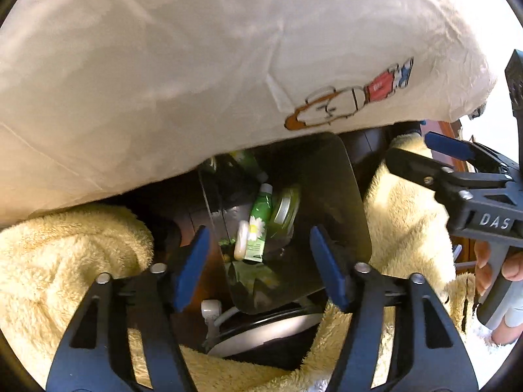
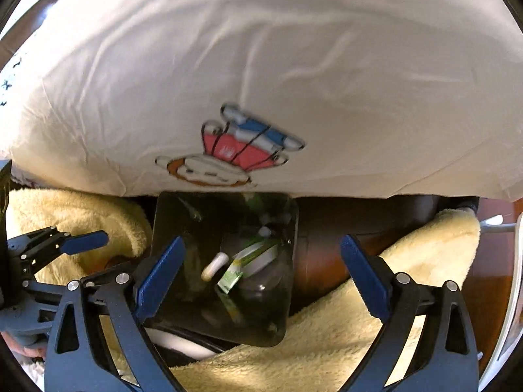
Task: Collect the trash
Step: 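Open both tools to drop the tube and bottle into the bin, then grasp the blue wipes packet with the left tool while the right tool grasps the small green bottle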
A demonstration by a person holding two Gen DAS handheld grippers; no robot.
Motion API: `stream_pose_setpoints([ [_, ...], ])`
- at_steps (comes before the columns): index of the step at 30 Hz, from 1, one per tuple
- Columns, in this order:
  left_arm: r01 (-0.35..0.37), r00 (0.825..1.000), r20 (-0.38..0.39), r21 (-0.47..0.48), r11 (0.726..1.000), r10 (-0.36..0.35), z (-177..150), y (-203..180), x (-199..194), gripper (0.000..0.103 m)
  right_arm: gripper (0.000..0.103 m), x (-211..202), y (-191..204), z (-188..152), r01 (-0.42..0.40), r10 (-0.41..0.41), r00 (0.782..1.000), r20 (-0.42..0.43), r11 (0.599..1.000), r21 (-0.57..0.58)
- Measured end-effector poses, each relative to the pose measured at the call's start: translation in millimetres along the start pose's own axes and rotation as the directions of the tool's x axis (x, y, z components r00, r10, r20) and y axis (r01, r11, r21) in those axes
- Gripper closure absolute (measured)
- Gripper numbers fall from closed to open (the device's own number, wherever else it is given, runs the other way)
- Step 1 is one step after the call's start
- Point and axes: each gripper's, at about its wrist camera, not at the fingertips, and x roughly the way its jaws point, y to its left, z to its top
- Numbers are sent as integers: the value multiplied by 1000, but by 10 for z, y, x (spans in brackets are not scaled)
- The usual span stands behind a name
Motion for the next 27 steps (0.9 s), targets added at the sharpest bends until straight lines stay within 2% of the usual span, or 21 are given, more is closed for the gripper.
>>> stream_pose_setpoints([
  [5,-37,996,84,18,999,35,83,-15,-288,27,7,-238,-62,75,-5,5,998,70,1000,5],
  [9,-49,984,174,31,998,43,173,-28,-628,24,7,-509,-102,177,-5,4,989,150,1000,4],
  [13,-75,961,269,33,997,63,284,-35,-981,21,7,-814,-83,330,8,-4,969,248,1000,-14],
  [19,-140,916,380,10,990,126,574,70,-1381,19,7,-1084,-131,712,64,-50,929,367,998,-25],
  [22,-154,899,412,-9,988,144,742,142,-1501,19,7,-1138,-210,966,86,-75,915,397,996,-9],
  [27,-172,875,451,-54,984,177,1198,271,-1607,19,7,-1151,-301,1354,118,-107,900,422,993,0],
])
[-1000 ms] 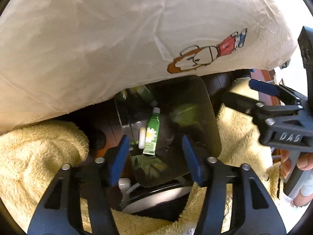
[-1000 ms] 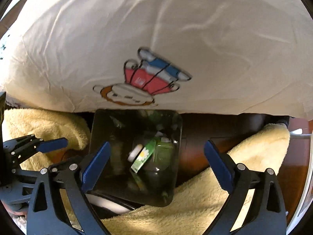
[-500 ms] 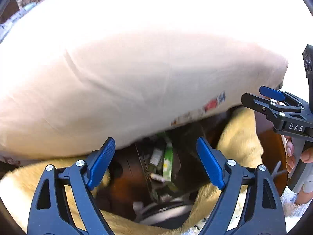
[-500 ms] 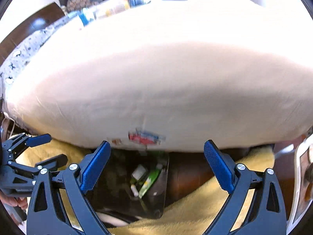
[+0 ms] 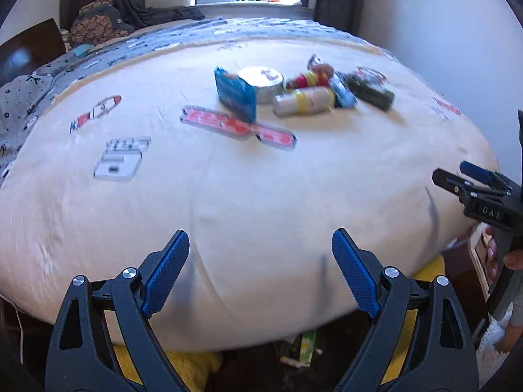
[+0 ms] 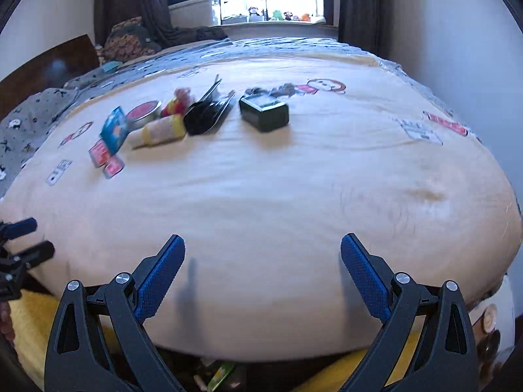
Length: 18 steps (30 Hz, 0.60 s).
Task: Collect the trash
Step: 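Grasp the blue wipes packet with the left tool while the right tool grasps the small green bottle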
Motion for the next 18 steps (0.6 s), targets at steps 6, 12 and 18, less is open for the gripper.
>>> stream_pose_setpoints([
  [6,-61,997,45,-35,998,63,572,84,214,19,7,283,-35,426,15,-15,999,28,1000,-7],
  [12,-101,993,58,-87,991,106,1028,159,495,19,8,638,-27,752,27,-26,999,21,999,-21],
  [18,-154,988,16,-101,983,156,1292,226,857,32,21,958,9,971,35,-36,999,-20,998,-46],
])
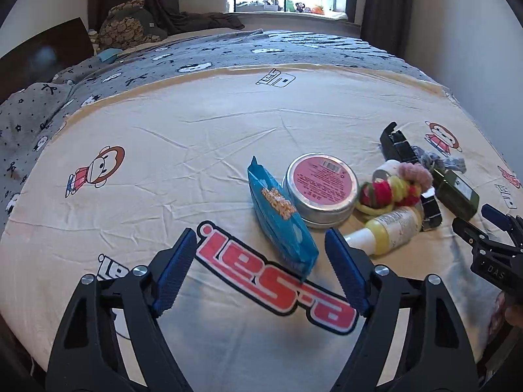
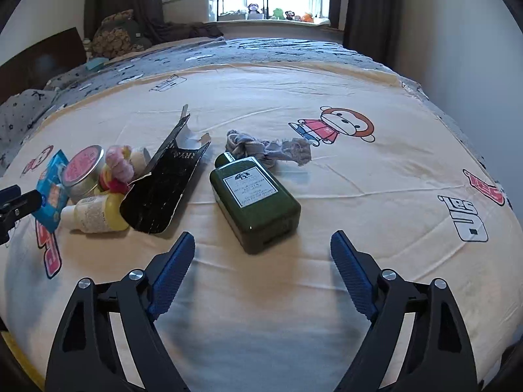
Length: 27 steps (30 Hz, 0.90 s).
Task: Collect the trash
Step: 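Grasp the blue wipes packet with the left tool while the right tool grasps the small green bottle, then carry the wipes packet and small green bottle down to the bin with both tools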
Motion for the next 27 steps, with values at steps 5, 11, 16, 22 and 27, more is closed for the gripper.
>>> stream_pose_setpoints([
  [5,14,998,-61,-15,1000,-15,53,1,286,52,26,174,11,134,-9,9,999,-38,1000,-4],
  [11,54,995,-80,-27,998,-56,35,46,356,75,46,223,58,185,-6,5,999,-51,1000,-26],
  [16,65,995,-72,-2,998,-65,-101,108,217,81,51,118,110,81,-18,15,998,-53,998,-52],
  [22,94,994,-52,27,995,-92,-377,155,-49,87,54,-172,136,-210,-56,53,998,-46,996,-63],
  [27,135,991,3,65,989,-135,-607,103,-454,93,55,-555,125,-469,-121,120,993,-11,991,-60],
])
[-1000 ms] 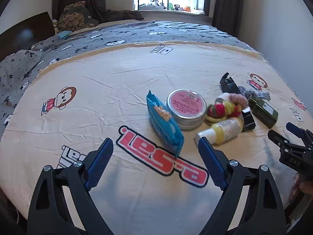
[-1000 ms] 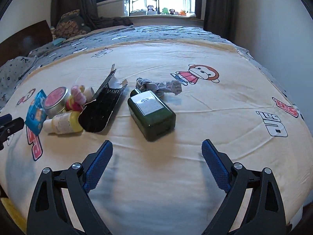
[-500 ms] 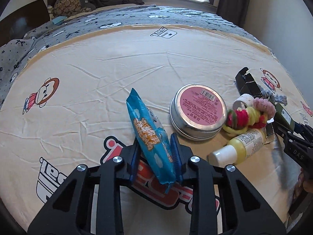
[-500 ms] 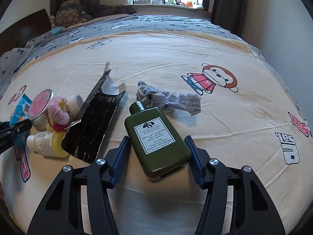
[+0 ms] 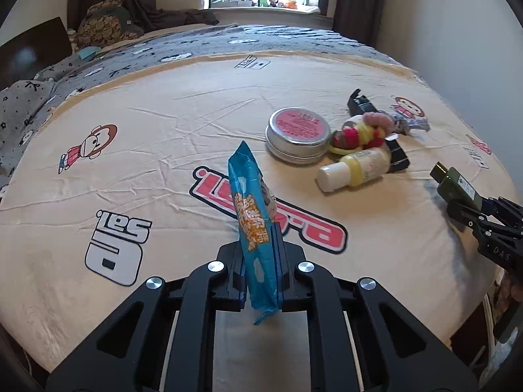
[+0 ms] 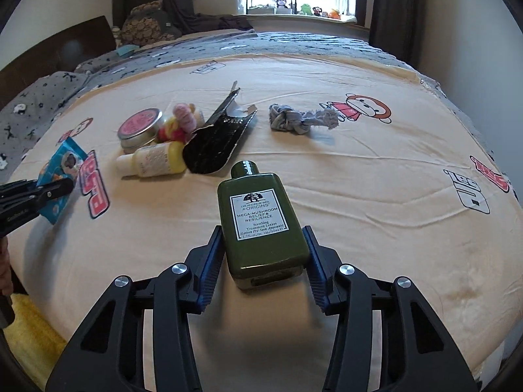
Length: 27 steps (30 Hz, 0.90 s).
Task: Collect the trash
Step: 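Carry the wipes packet and small green bottle down to the bin with both tools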
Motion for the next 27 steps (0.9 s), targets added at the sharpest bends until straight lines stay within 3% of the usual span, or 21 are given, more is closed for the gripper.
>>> stream_pose_setpoints([
  [8,80,992,94,88,993,-88,-448,-323,-782,93,55,-670,266,-486,-92,95,994,55,995,-43],
  [15,140,983,104,114,984,-152,-951,-493,-1217,93,55,-1092,478,-893,-148,152,985,83,987,-54],
  [21,182,981,47,125,975,-189,-1338,-539,-1300,93,55,-1165,609,-1224,-179,180,983,29,983,-48],
  [27,222,974,-65,132,966,-215,-1707,-609,-1094,93,55,-1015,706,-1545,-193,190,979,-69,981,-37],
])
